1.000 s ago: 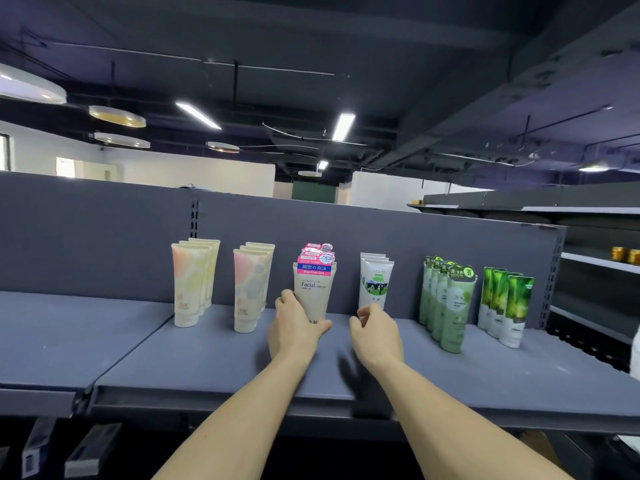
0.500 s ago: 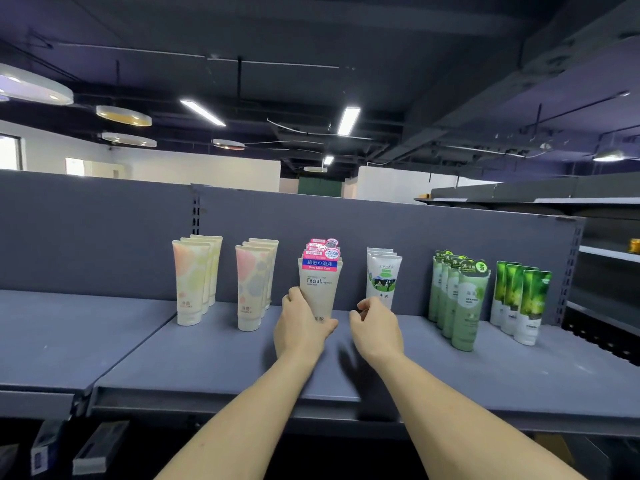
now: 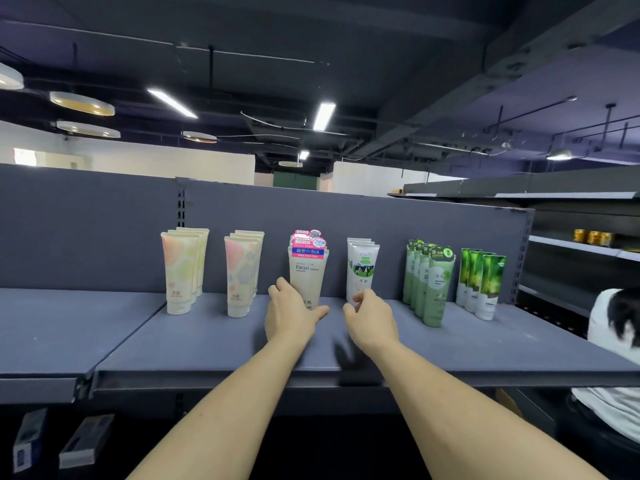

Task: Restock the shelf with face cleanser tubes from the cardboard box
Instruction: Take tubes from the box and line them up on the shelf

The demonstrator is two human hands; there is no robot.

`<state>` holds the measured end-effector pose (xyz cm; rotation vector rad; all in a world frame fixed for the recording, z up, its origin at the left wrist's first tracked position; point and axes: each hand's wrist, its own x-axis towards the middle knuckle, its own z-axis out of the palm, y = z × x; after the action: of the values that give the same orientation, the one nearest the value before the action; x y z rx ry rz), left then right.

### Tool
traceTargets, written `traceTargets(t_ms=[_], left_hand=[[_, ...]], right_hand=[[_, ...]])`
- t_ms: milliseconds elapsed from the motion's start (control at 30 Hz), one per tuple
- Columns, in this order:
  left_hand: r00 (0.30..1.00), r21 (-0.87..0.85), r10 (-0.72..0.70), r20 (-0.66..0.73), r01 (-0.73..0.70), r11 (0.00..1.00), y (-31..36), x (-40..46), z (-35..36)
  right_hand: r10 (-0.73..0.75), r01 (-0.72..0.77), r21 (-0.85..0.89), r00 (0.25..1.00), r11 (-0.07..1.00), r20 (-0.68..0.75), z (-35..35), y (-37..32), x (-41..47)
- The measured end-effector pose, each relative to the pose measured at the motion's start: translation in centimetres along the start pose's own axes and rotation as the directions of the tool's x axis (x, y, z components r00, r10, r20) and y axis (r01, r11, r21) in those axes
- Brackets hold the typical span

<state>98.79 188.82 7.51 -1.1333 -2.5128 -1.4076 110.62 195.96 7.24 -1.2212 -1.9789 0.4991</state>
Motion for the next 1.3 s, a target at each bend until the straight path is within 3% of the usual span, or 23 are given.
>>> traceTargets(t_ms=[167,333,733,1000,1300], left_hand=[[0.997,0.058,0.031,-0.077,-0.027,0.998,0.0,-1.7,-1.4],[0.988,0.082,0.143,0.059,-0.148,0.986,-0.5,-4.3,-1.4],[0.971,0.127,0.2,0.132,-0.217,0.968,2.6,-16.2,-0.6],[0.951,0.17,0.111,0.288,-0.165,0.971,3.4,-29.1,3.7],[0.899,0.232,-0.001,0.437,-0.112,0.966,0.5,-38.4,9.0]], right_hand=[[-0.005,0.005,-0.012,0.999,1.0,-0.032,-1.2,-0.5,-2.2],[0.006,-0.009,-0.039,0.997,0.999,-0.08,-2.2,0.9,-4.9],[0.091,-0.092,-0.049,0.996,0.995,-0.021,-9.7,7.5,-14.1],[0.185,-0.178,-0.061,0.975,0.982,0.123,-13.3,16.2,-22.9],[0.296,-0.283,-0.089,0.925,0.955,0.238,-12.4,24.3,-29.1]])
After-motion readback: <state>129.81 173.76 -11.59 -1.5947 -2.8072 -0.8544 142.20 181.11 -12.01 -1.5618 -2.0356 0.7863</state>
